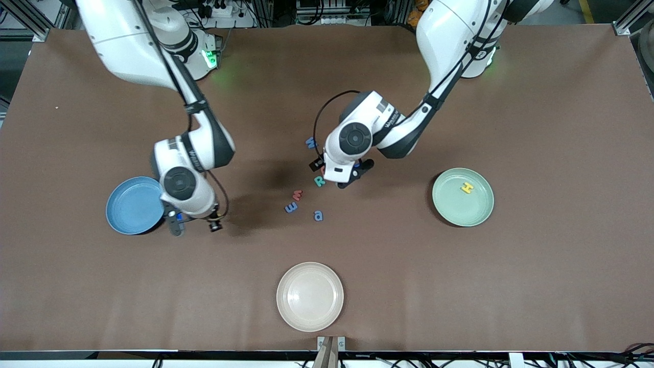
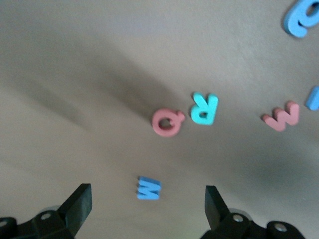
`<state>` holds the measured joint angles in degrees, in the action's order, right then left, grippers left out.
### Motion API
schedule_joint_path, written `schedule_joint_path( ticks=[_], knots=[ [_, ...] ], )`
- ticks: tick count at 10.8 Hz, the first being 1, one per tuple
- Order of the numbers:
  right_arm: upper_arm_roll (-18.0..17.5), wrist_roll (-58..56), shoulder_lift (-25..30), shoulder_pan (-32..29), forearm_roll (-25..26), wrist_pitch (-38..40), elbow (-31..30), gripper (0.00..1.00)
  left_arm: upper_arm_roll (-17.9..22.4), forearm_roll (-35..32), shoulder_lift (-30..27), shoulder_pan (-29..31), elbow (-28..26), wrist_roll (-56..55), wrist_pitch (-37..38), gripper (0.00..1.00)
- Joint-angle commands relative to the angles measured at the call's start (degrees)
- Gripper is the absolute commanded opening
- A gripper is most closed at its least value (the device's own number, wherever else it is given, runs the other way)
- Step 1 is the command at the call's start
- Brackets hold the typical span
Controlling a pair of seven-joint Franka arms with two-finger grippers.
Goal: Sort upper and lower case letters into plates
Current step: 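Lower the yellow h onto the blue plate and open the right gripper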
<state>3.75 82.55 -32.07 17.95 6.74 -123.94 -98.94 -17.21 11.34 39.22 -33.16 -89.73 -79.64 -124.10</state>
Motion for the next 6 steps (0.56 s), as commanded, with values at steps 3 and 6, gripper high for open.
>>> schedule_joint_path(
  ticks=[3, 6],
  knots=[
    [-0.76, -18.87, 1.49, -8.97, 0.29, 5.02, 0.33, 0.0, -2.91, -6.5, 0.85, 0.29, -0.62, -7.88, -1.76, 1.0],
    [-0.67, -29.71, 2.89, -13.63, 0.81, 7.75, -1.85, 0.0, -6.51, -19.74, 1.73, -0.24, -1.75, -23.67, -5.17, 1.0]
  ],
)
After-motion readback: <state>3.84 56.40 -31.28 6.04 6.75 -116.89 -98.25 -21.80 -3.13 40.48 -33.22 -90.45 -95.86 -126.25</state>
